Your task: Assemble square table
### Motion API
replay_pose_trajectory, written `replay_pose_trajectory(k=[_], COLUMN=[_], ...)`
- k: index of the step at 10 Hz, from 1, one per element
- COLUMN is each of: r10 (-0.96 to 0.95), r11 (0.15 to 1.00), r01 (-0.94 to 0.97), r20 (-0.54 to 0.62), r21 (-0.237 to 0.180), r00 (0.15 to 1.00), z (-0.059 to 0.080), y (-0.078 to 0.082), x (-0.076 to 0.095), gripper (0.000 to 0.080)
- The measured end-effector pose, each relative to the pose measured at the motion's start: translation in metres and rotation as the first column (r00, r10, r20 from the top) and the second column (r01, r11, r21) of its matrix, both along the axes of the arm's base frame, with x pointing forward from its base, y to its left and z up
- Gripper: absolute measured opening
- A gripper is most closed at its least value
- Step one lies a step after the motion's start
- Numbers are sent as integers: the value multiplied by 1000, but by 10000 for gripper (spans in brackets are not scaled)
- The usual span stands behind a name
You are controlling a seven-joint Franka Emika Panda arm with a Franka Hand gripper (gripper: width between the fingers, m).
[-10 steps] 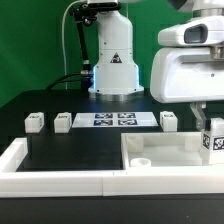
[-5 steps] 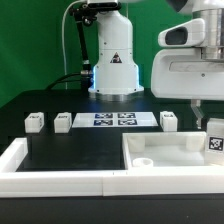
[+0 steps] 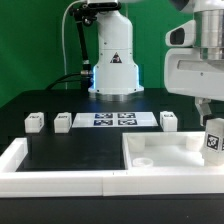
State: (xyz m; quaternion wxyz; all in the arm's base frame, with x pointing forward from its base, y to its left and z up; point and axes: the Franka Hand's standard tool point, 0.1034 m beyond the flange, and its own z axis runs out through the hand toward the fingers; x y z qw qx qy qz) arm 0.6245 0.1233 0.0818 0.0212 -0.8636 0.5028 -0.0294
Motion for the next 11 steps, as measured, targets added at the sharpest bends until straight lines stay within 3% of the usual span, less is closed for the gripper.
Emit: replay_pose_trajectory(k=[2,3,4,5,6,8,11], r10=[-105,-173,-171,-147,-77,87,390], r11=[994,984,985,989,997,996,921], r01=[105,173,171,147,77,-87,-390], r20=[-1,-6,-7,-6,-3,20,25], r21=[15,30,31,30,25,12,-16], r00=[995,985,985,989,997,996,920], z=[0,0,-1,-1,-1,0,0], y=[0,2,2,2,2,2,6], x=[0,0,0,0,-1,2,2], gripper=[294,372,506,506,619,640,649])
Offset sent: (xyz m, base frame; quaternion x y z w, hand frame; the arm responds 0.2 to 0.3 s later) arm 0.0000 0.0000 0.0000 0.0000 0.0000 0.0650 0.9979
